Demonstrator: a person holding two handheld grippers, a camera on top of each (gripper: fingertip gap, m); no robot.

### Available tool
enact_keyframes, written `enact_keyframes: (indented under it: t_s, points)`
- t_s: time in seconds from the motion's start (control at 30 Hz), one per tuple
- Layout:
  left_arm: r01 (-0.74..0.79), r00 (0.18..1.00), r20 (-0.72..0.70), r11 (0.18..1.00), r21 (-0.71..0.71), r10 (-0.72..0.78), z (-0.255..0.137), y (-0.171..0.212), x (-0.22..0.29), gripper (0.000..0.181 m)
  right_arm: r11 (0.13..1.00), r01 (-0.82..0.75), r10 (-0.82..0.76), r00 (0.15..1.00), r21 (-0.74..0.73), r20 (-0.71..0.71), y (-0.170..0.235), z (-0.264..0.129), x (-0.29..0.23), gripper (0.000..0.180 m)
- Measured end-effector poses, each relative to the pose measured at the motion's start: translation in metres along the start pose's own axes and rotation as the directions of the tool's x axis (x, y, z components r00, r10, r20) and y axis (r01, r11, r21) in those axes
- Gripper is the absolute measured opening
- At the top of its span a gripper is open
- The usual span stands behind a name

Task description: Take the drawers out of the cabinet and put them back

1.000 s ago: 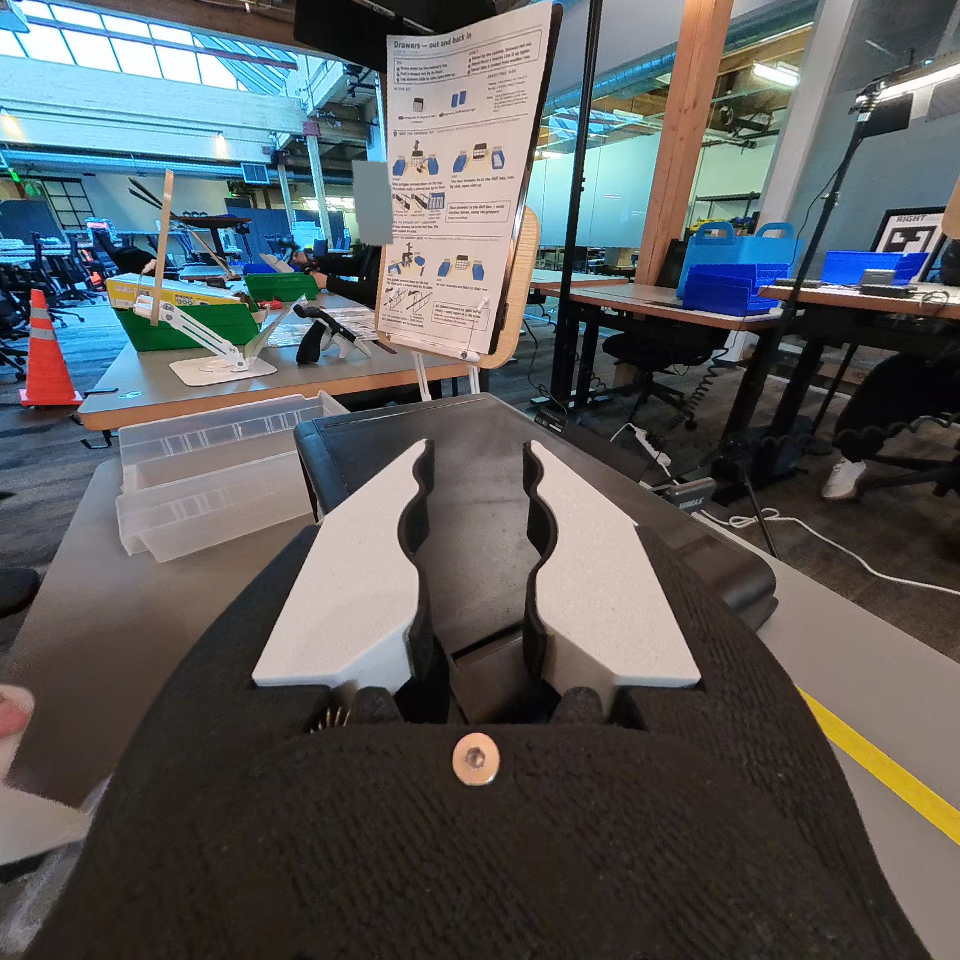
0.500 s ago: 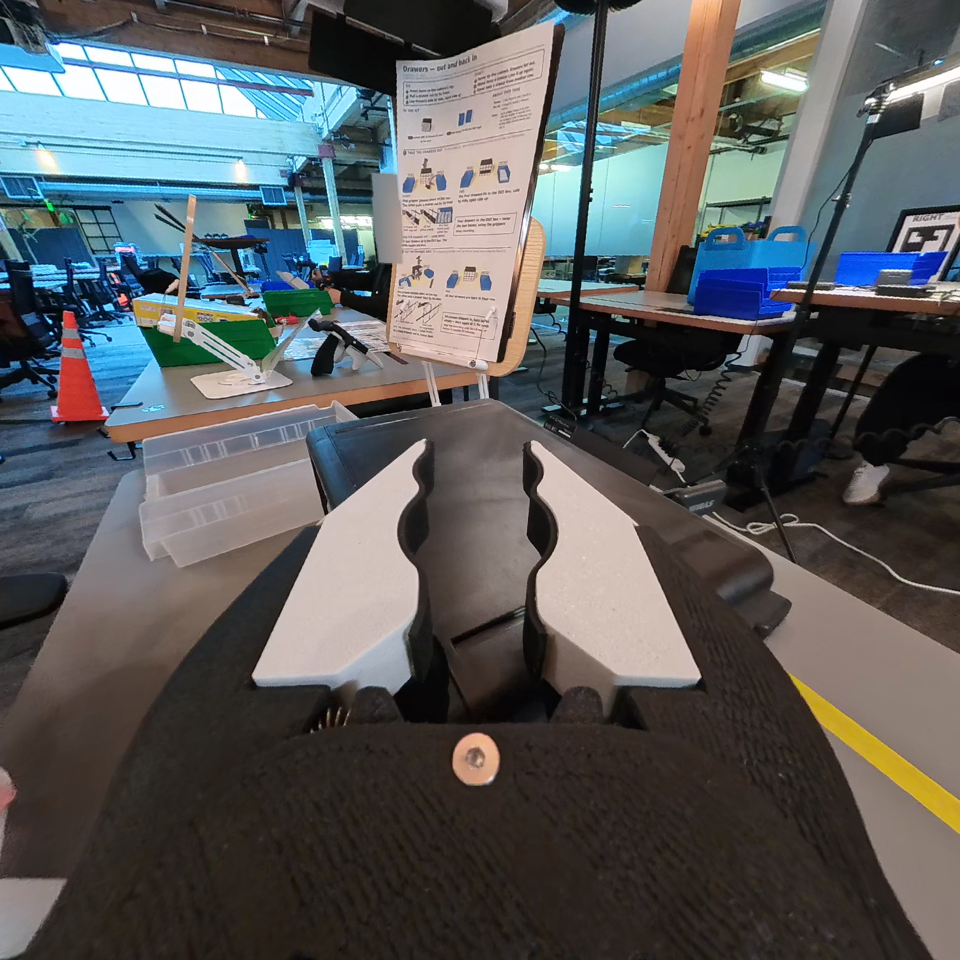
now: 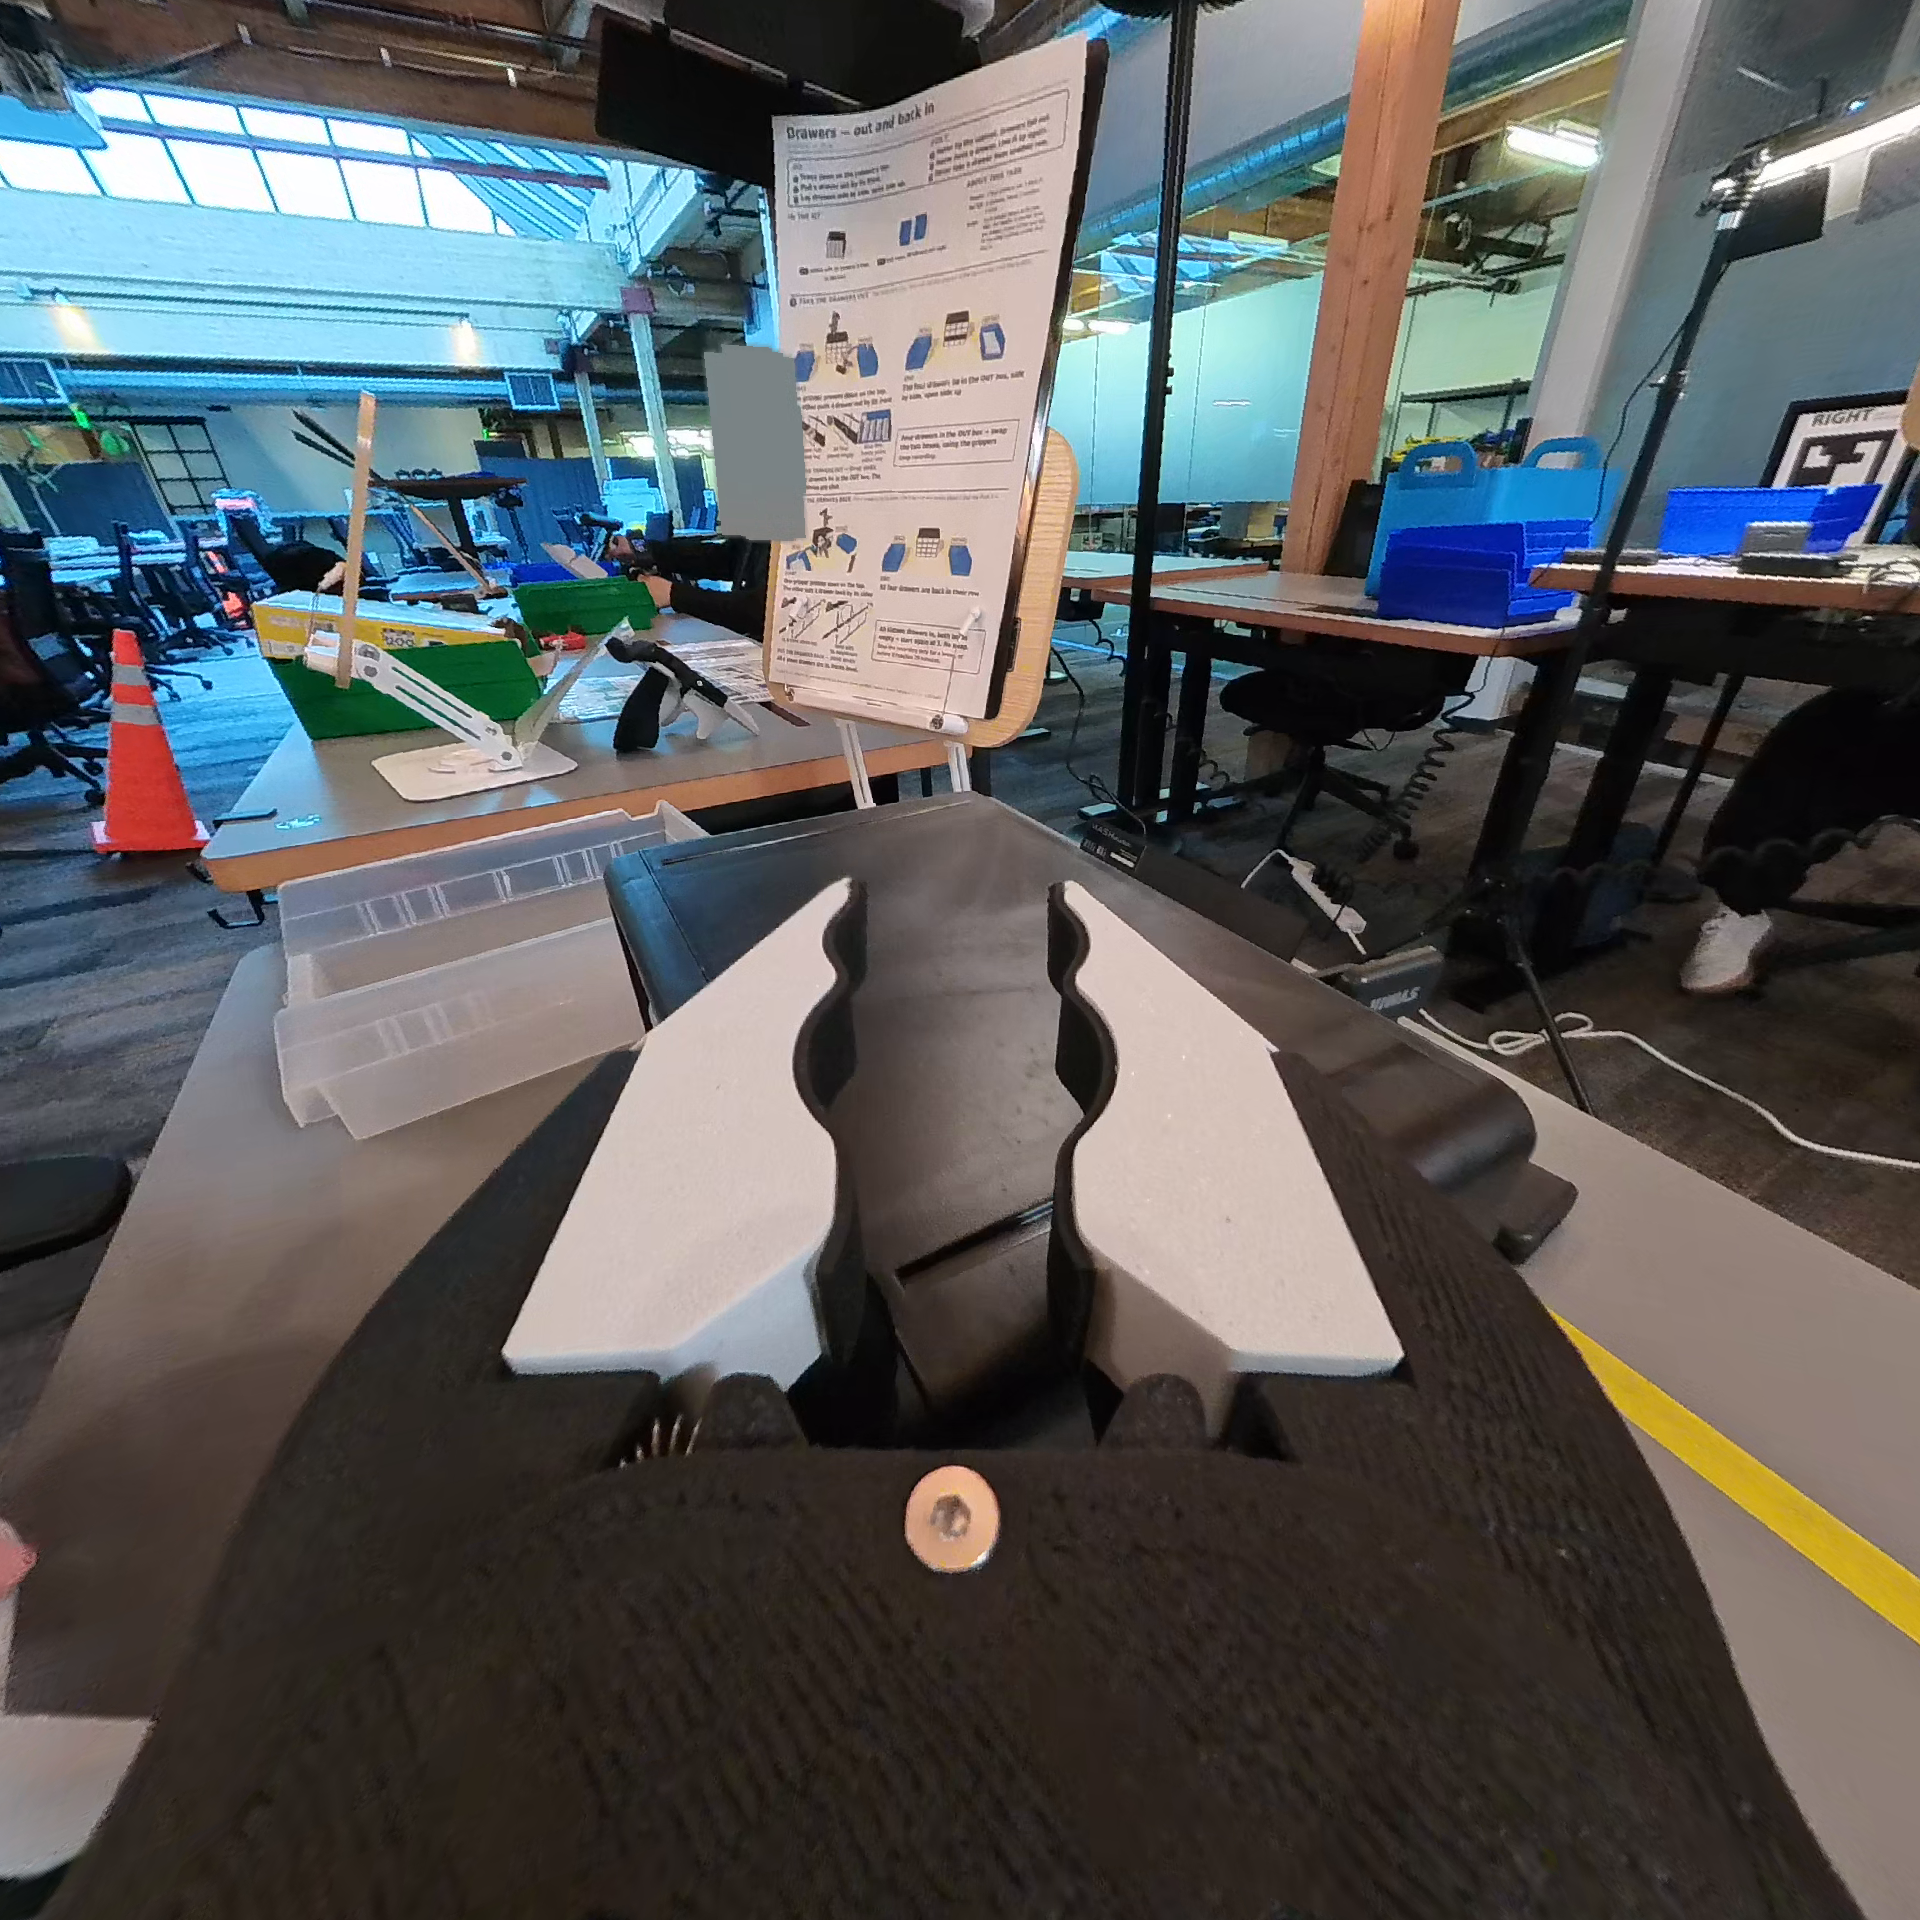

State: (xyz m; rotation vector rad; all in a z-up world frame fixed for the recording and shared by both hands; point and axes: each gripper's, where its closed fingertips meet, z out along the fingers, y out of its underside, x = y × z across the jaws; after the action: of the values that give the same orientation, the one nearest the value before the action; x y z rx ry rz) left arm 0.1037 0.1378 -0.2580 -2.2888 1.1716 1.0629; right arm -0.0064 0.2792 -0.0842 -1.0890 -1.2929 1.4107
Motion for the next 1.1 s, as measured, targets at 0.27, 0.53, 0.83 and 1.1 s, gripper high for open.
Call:
enact_keyframes:
  t_s: [0.27,0.53,0.83,1.1]
  points:
    - [0.000,1.000,-0.003,1.000,-0.005,0.000,0.004,-0.009,-0.001,0.015,1.000,0.009,-0.009,1.000,-0.009,0.000,0.000,0.002,-0.001,0.034]
    - [-0.010,1.000,-0.002,1.000,-0.018,0.010,0.007,-0.019,-0.009,0.015,1.000,0.012,-0.012,1.000,-0.011,0.002,0.001,0.003,-0.002,0.034]
    - [-0.041,0.996,0.079,0.998,-0.051,0.045,0.046,-0.019,-0.034,0.015,1.000,0.010,-0.010,1.000,-0.009,0.012,0.000,0.004,-0.003,0.034]
    - [-0.079,0.966,0.248,0.997,0.002,0.076,0.078,-0.022,-0.068,0.015,1.000,0.000,0.000,1.000,0.008,0.003,-0.001,0.000,0.001,0.034]
